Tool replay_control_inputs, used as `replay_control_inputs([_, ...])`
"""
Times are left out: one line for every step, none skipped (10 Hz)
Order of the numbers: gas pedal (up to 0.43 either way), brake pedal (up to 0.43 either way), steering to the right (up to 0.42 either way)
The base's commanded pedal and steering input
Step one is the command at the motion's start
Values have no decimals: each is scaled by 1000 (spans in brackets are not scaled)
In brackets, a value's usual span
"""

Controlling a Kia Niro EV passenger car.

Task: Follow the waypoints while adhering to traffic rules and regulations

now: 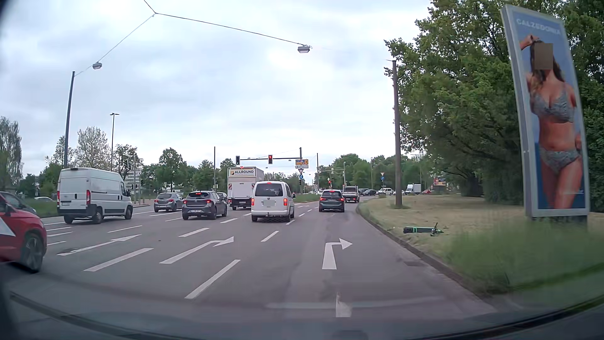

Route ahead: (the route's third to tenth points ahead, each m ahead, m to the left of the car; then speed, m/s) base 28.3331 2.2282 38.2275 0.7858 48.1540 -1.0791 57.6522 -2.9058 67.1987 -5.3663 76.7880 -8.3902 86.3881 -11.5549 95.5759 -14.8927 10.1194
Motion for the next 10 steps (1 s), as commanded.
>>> replay_control_inputs([0, 0, 8])
replay_control_inputs([0, 0, 8])
replay_control_inputs([0, 0, 8])
replay_control_inputs([0, 0, 8])
replay_control_inputs([0, 0, 9])
replay_control_inputs([0, 0, 9])
replay_control_inputs([0, 0, 10])
replay_control_inputs([0, 0, 11])
replay_control_inputs([8, 0, 11])
replay_control_inputs([20, 0, 11])
